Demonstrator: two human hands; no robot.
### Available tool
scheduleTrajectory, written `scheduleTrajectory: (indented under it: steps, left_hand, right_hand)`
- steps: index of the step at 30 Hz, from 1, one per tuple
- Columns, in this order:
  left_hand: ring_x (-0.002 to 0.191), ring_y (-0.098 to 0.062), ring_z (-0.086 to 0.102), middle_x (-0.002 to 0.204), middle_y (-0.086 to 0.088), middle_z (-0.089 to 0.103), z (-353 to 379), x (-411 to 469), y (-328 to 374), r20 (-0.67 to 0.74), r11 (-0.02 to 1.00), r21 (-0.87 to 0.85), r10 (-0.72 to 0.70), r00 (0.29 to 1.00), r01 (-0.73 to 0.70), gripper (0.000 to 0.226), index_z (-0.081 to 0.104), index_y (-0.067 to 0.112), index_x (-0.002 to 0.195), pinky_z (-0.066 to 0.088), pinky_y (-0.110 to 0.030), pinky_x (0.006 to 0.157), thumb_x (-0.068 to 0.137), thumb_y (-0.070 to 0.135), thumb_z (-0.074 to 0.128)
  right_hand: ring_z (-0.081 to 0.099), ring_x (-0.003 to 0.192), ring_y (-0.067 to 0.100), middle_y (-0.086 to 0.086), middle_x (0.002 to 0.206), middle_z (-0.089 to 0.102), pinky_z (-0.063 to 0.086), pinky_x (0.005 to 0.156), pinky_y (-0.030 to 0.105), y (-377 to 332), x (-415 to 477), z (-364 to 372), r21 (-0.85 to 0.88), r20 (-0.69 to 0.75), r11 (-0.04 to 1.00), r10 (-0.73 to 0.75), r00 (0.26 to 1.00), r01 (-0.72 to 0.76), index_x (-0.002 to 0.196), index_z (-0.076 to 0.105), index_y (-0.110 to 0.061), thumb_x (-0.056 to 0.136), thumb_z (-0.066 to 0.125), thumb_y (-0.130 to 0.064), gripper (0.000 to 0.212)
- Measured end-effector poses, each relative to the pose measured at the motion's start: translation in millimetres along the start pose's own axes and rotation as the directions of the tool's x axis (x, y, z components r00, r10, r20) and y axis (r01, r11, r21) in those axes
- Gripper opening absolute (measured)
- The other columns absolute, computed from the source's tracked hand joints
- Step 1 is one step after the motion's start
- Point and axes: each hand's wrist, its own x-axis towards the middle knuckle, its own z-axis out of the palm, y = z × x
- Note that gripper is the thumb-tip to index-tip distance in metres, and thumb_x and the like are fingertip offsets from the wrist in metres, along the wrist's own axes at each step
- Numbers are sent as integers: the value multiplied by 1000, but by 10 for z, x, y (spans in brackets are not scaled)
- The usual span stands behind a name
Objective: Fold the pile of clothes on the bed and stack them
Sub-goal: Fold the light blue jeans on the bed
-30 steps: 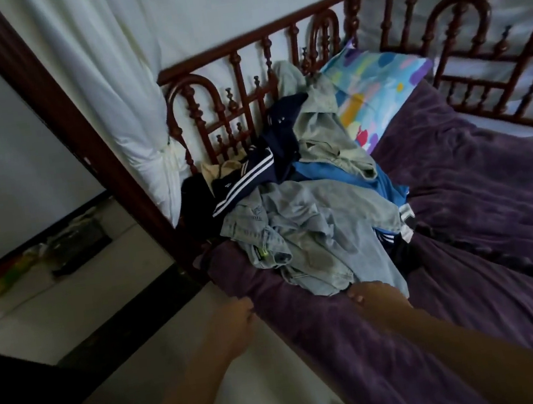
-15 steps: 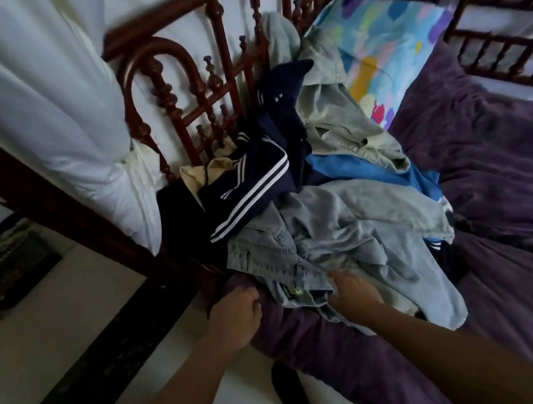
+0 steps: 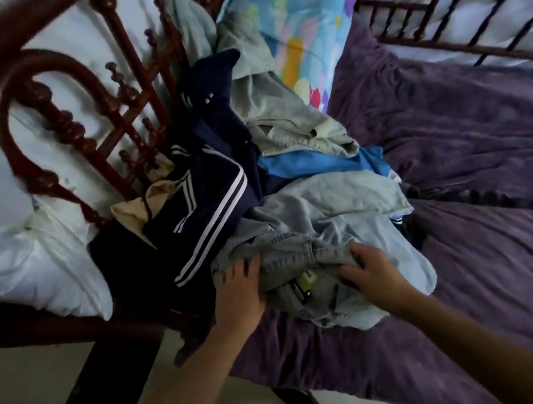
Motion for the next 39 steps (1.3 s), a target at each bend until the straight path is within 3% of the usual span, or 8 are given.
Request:
scheduleTrajectory:
  steps: [4, 12, 19, 24, 27, 29, 35, 39]
  left_hand:
    - [104, -27, 58, 113, -6, 62, -470, 237, 215, -87, 979, -196, 35, 996, -52, 31, 52, 19, 118, 46, -39, 89, 87, 22, 56]
    - [97, -31, 64, 106, -10, 70, -2245, 357, 659, -440, 893, -305, 175, 881, -330, 45, 64, 18, 120, 53, -44, 81, 81, -1, 57]
    - [95, -21, 65, 99, -5, 72, -3398, 150, 1376, -549, 809, -379, 194, 813, -449, 26, 74, 11, 100, 51, -30, 85, 80, 0, 62]
    - [80, -19, 65, 83, -2, 71, -3827, -18, 1876, -409, 440, -816, 18, 912, -374, 16, 75, 23, 78, 50, -29, 67, 80, 19, 59]
    - [79, -28, 68, 85, -10, 73, -3965, -146, 2072, -388, 330, -864, 47, 921, -381, 24, 74, 17, 85, 53, -33, 66, 82, 17, 51]
    - [86, -32, 68, 86, -12, 73, -4086, -181, 2122, -487, 375, -798, 61, 871, -472, 26, 73, 13, 87, 56, -44, 77, 83, 19, 49]
    - [73, -13, 63, 78, 2, 69, -4979, -316, 2154, -793, 499, -403, 228, 565, -767, 36, 70, 27, 74, 52, -41, 76, 79, 60, 56]
    - [76, -7, 64, 79, 10, 69, -5213, -172, 2331, -634, 434, -460, 451, 628, -775, 54, 69, 28, 80, 51, -34, 77, 58, 78, 68]
  right_hand:
    - [67, 69, 15, 4, 74, 71, 53, 61, 27, -341, -219, -695, 275, -67, 961, 2, 998, 16, 87, 60, -12, 82, 70, 2, 17]
    - [60, 70, 18, 1, 78, 66, 44, 62, 28, -720, -601, -1979, -388, -427, 920, -235, 873, 58, 86, 65, -24, 73, 66, 2, 29]
    - [59, 62, 14, -3, 78, 67, 46, 48, 19, -1234, -1145, -3134, -196, -701, 970, -242, 671, 144, 80, 72, -26, 85, 53, -2, 31]
    - [67, 61, 21, 1, 69, 72, 51, 49, 24, -1582, -1706, -3563, 80, -726, 923, -205, 656, 376, 77, 75, -29, 85, 48, -8, 35]
    - [67, 62, 19, -1, 66, 70, 54, 53, 30, -1652, -1963, -3664, -13, -738, 893, -312, 598, 450, 79, 74, -27, 88, 49, -24, 27]
    - [63, 69, 14, -5, 71, 68, 55, 67, 39, -1672, -2142, -3696, -202, -740, 872, -434, 515, 445, 78, 71, -26, 85, 51, -48, 30]
    - [64, 94, -3, -19, 100, 66, 51, 75, 14, -1788, -2666, -3668, -577, -413, 638, -767, 492, 510, 115, 54, -36, 61, 75, -71, 67]
    - [68, 84, 1, -17, 93, 71, 55, 72, 22, -1695, -2638, -3696, -531, -478, 686, -727, 493, 497, 99, 65, -36, 64, 76, -65, 46]
